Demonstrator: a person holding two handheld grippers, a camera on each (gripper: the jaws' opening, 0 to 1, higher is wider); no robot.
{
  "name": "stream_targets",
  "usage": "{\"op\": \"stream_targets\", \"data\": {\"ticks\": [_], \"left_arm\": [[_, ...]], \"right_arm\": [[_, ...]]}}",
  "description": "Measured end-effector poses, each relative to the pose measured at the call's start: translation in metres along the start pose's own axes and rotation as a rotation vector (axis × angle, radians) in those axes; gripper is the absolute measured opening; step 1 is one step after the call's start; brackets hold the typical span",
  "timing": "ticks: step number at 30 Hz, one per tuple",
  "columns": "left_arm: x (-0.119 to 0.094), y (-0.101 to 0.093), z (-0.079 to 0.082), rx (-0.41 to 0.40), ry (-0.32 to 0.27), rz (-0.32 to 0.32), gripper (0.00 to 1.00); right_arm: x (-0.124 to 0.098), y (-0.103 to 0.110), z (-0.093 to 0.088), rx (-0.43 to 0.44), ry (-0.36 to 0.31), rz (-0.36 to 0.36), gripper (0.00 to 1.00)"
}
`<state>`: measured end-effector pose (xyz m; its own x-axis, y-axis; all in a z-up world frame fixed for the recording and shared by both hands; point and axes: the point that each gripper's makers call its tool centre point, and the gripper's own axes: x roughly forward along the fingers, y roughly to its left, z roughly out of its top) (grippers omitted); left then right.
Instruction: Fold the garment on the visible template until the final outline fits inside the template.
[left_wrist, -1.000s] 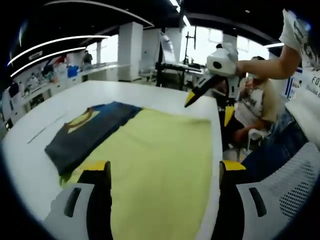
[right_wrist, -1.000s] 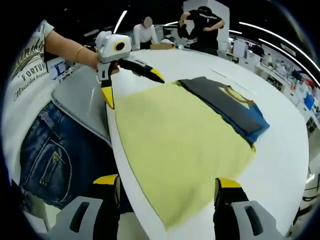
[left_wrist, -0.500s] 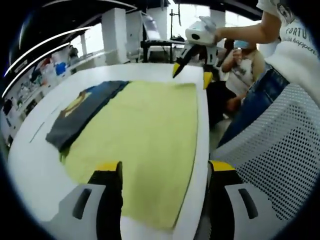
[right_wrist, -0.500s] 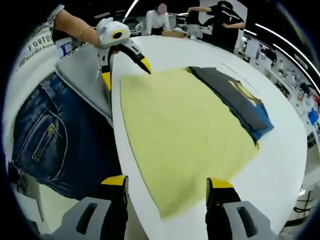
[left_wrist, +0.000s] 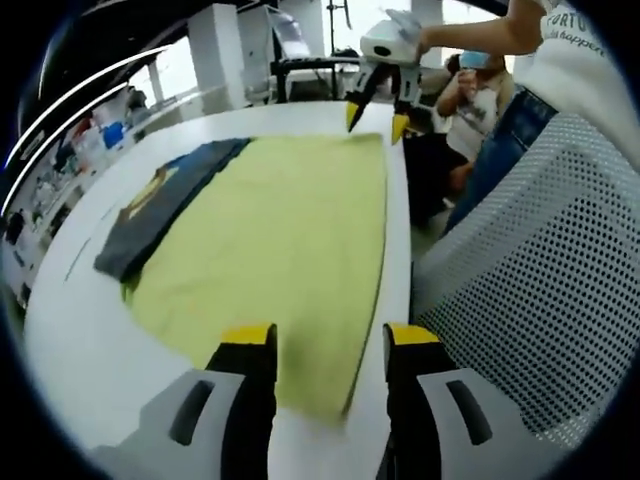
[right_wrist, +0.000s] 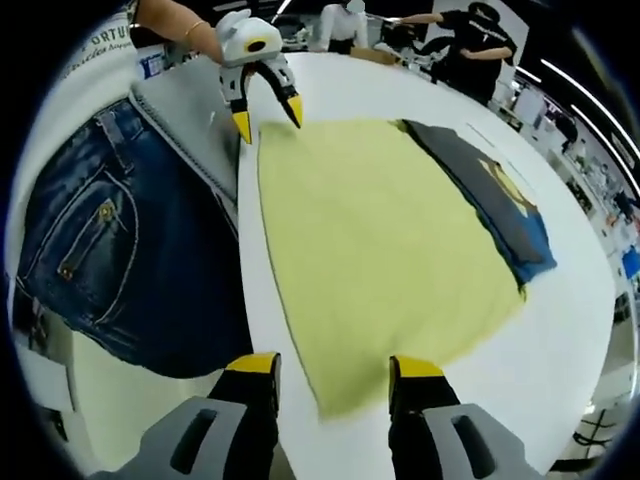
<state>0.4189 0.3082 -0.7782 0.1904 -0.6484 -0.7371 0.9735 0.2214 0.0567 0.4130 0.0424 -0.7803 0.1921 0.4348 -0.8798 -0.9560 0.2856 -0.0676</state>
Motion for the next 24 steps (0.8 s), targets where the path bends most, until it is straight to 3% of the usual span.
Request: {"op": "stream_targets", "data": {"ticks": [5,9,17,24], "left_arm": [[0.0,0.0,-0.008,0.024,0.042,0.01,0.33],[0.0,0.0,-0.011,0.129,0.082,0.027,0.27],[0.003,0.0,-0.01,0.152,0.099,0.029,0.23],[0.004,0.001,-0.011,0.156,0.123,0.026,0.22]], "right_arm": [[0.003,0.0,-0.005,-0.029,0.031,0.003,0.33],[0.004,0.001,-0.008,-0.059,0.05,0.003,0.28],[0.006,-0.005,-0.016,-0.089,0.088,-0.003,0.19],[0.007,-0.001,-0.018,-0.106,0.103,0.023,0.19]]}}
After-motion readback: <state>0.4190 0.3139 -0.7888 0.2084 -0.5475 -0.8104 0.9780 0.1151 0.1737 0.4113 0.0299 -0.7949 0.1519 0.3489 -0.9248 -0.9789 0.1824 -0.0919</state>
